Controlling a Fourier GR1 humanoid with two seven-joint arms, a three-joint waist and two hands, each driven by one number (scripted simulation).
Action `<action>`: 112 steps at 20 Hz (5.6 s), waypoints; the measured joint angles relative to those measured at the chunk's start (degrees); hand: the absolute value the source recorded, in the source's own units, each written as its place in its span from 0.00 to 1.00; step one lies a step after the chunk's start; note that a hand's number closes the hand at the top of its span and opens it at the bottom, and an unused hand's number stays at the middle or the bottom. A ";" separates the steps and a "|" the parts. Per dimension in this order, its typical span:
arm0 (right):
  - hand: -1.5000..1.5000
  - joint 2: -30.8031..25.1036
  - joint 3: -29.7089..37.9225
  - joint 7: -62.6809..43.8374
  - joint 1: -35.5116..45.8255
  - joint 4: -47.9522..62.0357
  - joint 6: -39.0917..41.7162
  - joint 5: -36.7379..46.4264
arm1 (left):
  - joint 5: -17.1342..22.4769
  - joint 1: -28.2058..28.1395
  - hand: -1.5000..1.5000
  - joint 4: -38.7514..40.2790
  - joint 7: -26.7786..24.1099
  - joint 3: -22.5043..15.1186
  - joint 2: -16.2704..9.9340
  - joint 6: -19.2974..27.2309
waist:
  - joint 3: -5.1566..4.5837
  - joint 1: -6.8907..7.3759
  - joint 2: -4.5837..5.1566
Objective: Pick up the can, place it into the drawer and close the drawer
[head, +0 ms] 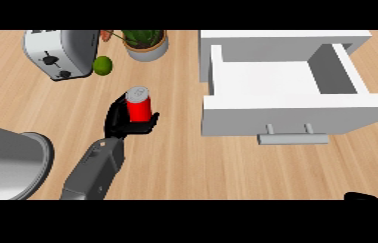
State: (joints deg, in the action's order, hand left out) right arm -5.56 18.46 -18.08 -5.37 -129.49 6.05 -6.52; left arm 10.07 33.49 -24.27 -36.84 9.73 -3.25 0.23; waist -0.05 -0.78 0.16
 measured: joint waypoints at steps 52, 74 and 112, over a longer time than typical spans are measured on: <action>0.00 -1.26 -0.47 -3.16 5.23 -0.62 -1.76 1.58 | 11.34 53.50 1.00 -3.82 46.23 -23.07 3.25 26.71 | 0.16 -3.12 0.65; 0.00 -7.03 -4.72 0.36 12.02 2.79 0.89 9.29 | 20.27 59.51 0.00 6.11 40.22 -27.97 3.23 37.48 | 0.25 -5.42 1.59; 0.00 -5.25 -23.07 20.40 44.00 73.79 -28.23 63.87 | 21.88 57.05 0.00 3.43 39.66 -25.65 -3.28 32.24 | 0.10 3.30 0.33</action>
State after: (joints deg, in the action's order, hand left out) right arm -10.81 -4.61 2.32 38.63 -55.70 -22.17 57.35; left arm 31.95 90.54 -20.84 2.83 -15.92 -6.53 32.47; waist 0.05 2.52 0.49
